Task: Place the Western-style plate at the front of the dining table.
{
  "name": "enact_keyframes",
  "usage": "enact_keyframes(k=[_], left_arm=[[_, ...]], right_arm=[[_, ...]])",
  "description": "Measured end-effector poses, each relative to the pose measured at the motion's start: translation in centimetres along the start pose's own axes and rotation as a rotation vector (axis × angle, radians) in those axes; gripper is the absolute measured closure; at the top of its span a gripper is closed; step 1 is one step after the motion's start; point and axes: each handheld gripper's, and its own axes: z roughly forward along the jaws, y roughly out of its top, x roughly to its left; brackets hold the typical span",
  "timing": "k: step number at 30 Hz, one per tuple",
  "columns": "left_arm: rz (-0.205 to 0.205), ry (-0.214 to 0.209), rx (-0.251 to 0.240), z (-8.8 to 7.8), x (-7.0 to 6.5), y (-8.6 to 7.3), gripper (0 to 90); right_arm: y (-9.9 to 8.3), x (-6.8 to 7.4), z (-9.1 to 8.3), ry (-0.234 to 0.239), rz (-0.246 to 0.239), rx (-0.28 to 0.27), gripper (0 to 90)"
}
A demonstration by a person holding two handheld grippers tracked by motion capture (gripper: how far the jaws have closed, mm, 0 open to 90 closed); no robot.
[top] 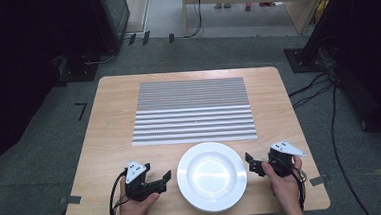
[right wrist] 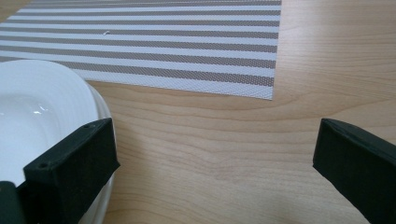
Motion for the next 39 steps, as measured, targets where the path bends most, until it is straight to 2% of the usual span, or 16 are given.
enact_keyframes(k=[5, 9, 12, 19, 21, 25, 28, 32, 39], left_arm=[[-0.007, -0.028, 0.002, 0.1, -0.3, -0.1, 14.4], [-0.008, -0.032, 0.003, 0.1, -0.4, -0.1, 14.5], [-0.006, -0.035, 0.006, 0.1, -0.6, -0.1, 14.5], [-0.004, -0.04, 0.003, 0.1, -0.9, -0.2, 14.5], [-0.002, -0.042, 0.004, 0.1, -1.0, -0.2, 14.6], [0.001, -0.046, 0.006, 0.1, -1.1, -0.2, 14.6], [0.0, -0.043, 0.005, 0.2, -1.2, -0.2, 14.7], [0.0, -0.046, 0.005, 0.2, -1.3, -0.3, 14.7], [-0.004, -0.053, 0.0, 0.1, -1.4, -0.3, 15.1]], right_arm=[[-0.1, 0.6, -0.1, 0.034, -0.005, -0.003, 0.2], [-0.1, 1.1, -0.1, 0.035, -0.012, -0.002, 0.9], [-0.1, 1.6, -0.3, 0.037, -0.015, -0.014, 6.4], [-0.2, 2.5, -0.2, 0.059, -0.038, -0.007, 8.2], [-0.3, 2.9, -0.3, 0.053, -0.036, -0.015, 15.3], [-0.4, 3.3, -0.3, 0.054, -0.045, -0.018, 18.6], [-0.5, 3.7, -0.4, 0.059, -0.047, -0.025, 29.1], [-0.8, 4.2, -0.7, 0.072, -0.046, -0.028, 38.1], [-1.1, 4.9, -0.9, 0.078, -0.055, -0.023, 48.5]])
